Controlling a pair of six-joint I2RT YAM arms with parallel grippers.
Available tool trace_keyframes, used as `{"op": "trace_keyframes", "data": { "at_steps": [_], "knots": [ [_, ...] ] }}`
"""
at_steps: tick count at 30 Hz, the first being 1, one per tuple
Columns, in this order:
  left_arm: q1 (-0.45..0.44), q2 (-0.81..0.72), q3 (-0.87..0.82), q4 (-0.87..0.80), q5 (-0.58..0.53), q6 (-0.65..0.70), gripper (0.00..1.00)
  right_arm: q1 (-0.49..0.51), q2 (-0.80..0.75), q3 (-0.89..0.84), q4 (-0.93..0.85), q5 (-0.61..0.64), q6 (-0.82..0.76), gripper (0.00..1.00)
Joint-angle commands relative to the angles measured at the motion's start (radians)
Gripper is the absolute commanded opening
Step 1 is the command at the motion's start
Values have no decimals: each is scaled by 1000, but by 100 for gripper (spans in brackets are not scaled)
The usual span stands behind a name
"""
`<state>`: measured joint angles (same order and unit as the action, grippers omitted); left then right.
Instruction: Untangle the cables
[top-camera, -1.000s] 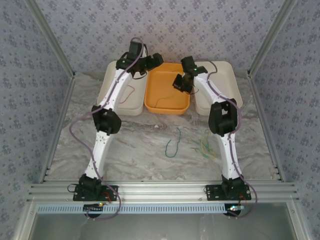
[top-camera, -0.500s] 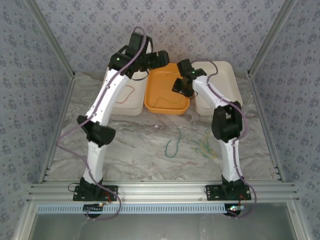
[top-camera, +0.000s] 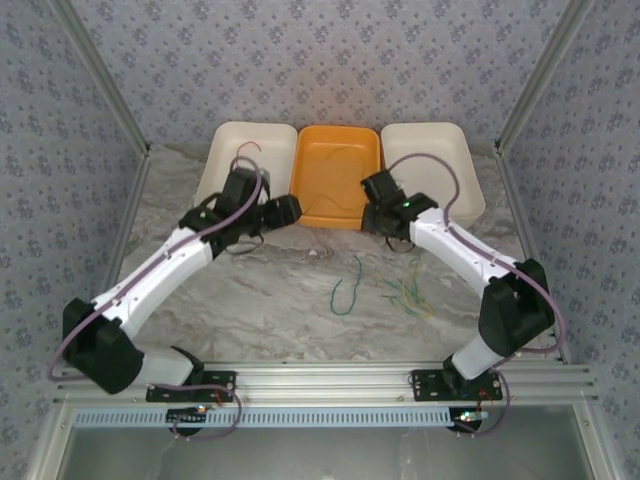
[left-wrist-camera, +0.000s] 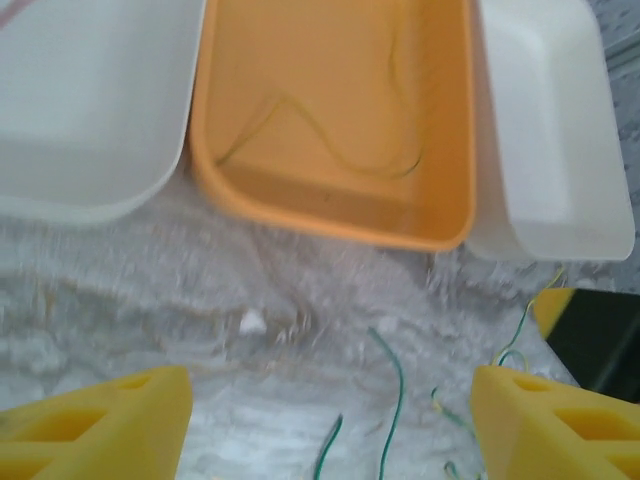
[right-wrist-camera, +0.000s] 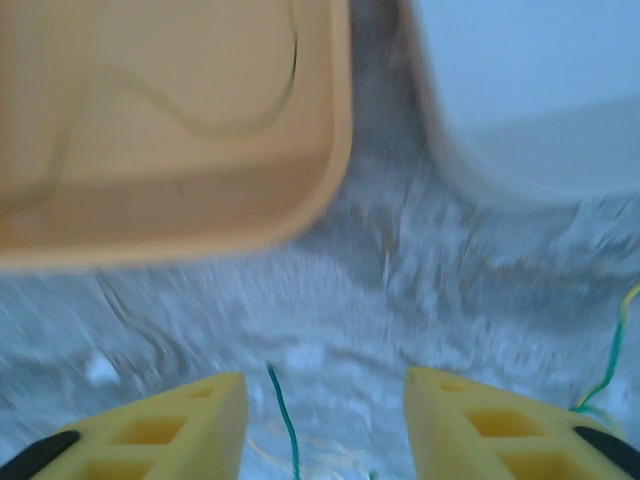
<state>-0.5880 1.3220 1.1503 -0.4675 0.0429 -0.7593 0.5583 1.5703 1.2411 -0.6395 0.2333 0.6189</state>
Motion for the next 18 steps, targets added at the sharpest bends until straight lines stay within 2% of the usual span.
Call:
{"op": "trace_keyframes", "data": {
  "at_steps": [1, 6, 9, 16, 18],
  "knots": [
    [-53, -117, -135, 100, -18, -69, 73, 54, 16, -95, 63, -78, -28, 43],
    [-196, -199, -256, 39, -87, -83, 73, 82, 133, -126, 103, -128, -17, 41],
    [-252, -229, -298, 4, -121, -92, 73, 86, 194, -124, 131, -122, -13, 39],
    [-329, -304, -353, -24, -171, -125, 73, 86, 285, -110, 135, -101, 2, 33],
    [-335, -319, -361, -23, -179, -130, 73, 88, 281, -120, 154, -92, 2, 23]
  ]
}}
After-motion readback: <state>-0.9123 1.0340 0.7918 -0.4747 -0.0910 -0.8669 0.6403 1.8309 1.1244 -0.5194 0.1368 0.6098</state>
